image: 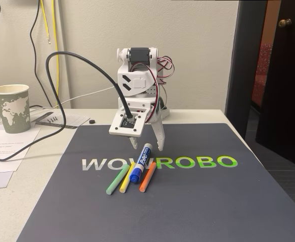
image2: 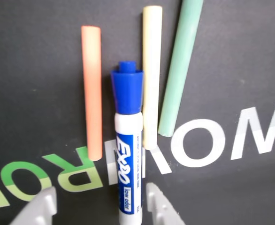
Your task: Pick up the blue marker.
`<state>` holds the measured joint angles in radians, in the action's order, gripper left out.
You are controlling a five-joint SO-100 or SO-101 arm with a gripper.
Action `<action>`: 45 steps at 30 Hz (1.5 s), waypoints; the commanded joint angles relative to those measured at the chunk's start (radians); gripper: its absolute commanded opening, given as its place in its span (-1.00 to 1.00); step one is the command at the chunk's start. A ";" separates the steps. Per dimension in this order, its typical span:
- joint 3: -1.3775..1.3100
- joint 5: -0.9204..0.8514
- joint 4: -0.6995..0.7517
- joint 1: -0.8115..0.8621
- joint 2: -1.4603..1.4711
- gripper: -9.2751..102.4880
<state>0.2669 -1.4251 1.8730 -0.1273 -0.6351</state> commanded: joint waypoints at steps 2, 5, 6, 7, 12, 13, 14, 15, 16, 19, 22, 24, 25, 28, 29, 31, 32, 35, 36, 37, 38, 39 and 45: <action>0.009 -0.017 0.175 0.012 -0.021 -0.35; 0.011 -0.006 0.175 0.005 -0.017 -0.35; 0.014 -0.002 0.175 0.000 -0.017 -0.36; 0.015 0.002 0.175 -0.006 -0.017 -0.36; 0.017 0.025 0.175 -0.025 -0.018 -0.46; 0.017 0.029 0.175 -0.028 -0.017 -0.47; 0.017 0.032 0.175 -0.029 -0.015 -0.48; 0.020 0.032 0.175 -0.031 -0.014 -0.48; 0.021 0.034 0.175 -0.031 -0.011 -0.48; 0.021 0.035 0.175 -0.034 -0.011 -0.48; 0.012 0.035 0.173 -0.035 -0.006 -0.49; 0.011 0.026 0.161 -0.034 -0.005 -0.50; 0.011 0.023 0.156 -0.034 -0.008 -0.52; 0.005 0.021 0.152 -0.028 -0.009 -0.53; 0.003 0.021 0.152 -0.026 -0.008 -0.53; 0.003 0.018 0.150 -0.023 -0.005 -0.53; 0.003 0.017 0.155 -0.023 -0.005 -0.53; -0.006 0.014 0.169 -0.023 -0.005 -0.52; -0.017 0.014 0.173 -0.023 -0.002 -0.52; -0.017 0.014 0.173 -0.023 -0.002 -0.52; -0.018 0.014 0.173 -0.023 0.003 -0.52; -0.025 0.014 0.173 -0.023 0.006 -0.52; -0.028 0.021 0.173 -0.026 0.008 -0.52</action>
<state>0.2853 -1.4021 1.8730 -0.1503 -0.6121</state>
